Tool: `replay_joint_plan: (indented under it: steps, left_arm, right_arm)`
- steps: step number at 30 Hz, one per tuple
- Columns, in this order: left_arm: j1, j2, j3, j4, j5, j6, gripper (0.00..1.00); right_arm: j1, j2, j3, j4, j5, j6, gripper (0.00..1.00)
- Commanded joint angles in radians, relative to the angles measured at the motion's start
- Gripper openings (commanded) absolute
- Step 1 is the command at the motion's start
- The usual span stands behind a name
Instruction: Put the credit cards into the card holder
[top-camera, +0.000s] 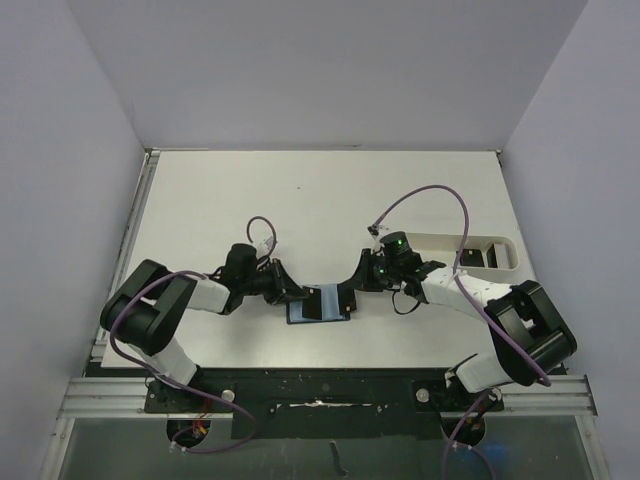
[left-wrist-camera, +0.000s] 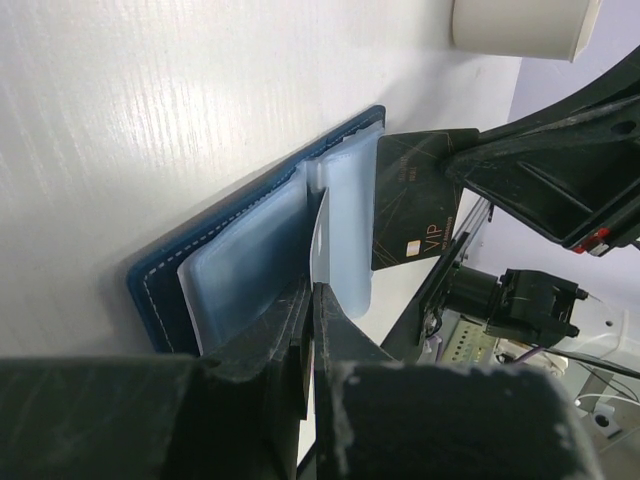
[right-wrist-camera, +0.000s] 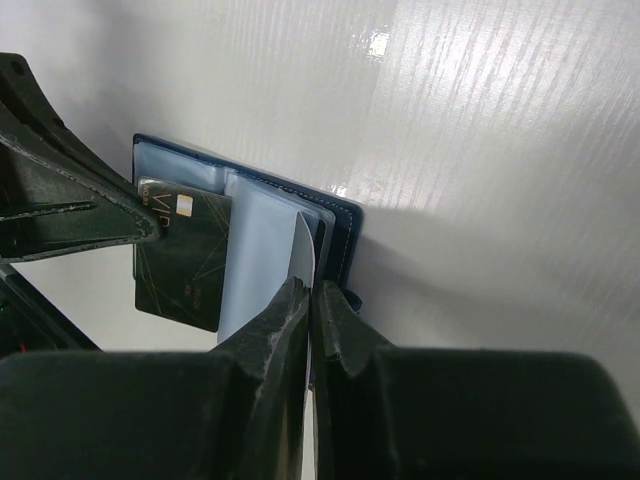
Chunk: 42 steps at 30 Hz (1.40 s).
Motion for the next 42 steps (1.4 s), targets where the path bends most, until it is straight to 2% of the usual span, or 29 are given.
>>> replay_joint_plan:
  steps: [1, 20, 26, 32, 34, 39, 42]
  left_arm:
    - [0.009, 0.037, 0.047, 0.057, 0.022, 0.019, 0.00]
    - [-0.008, 0.063, 0.068, 0.008, -0.005, 0.006, 0.00]
    - [-0.024, 0.067, 0.017, 0.101, -0.048, -0.015, 0.00]
    - [-0.030, 0.083, -0.004, 0.128, -0.058, 0.002, 0.00]
    - [-0.032, 0.075, -0.005, 0.114, -0.066, -0.001, 0.05]
    - [-0.036, 0.014, 0.020, -0.019, -0.128, 0.033, 0.26]
    - [-0.044, -0.030, 0.048, -0.129, -0.186, 0.080, 0.31]
  right_arm:
    - [-0.006, 0.014, -0.009, -0.026, 0.081, -0.041, 0.00]
    - [-0.006, 0.002, 0.014, -0.102, 0.155, -0.088, 0.00]
    - [-0.006, 0.000, 0.008, -0.098, 0.152, -0.084, 0.00]
    - [-0.006, 0.002, 0.010, -0.103, 0.142, -0.083, 0.00]
    - [-0.006, -0.007, 0.012, -0.109, 0.139, -0.080, 0.00]
    - [-0.006, -0.063, 0.045, -0.167, 0.154, -0.077, 0.00]
    - [-0.006, -0.103, 0.053, -0.199, 0.180, -0.066, 0.00]
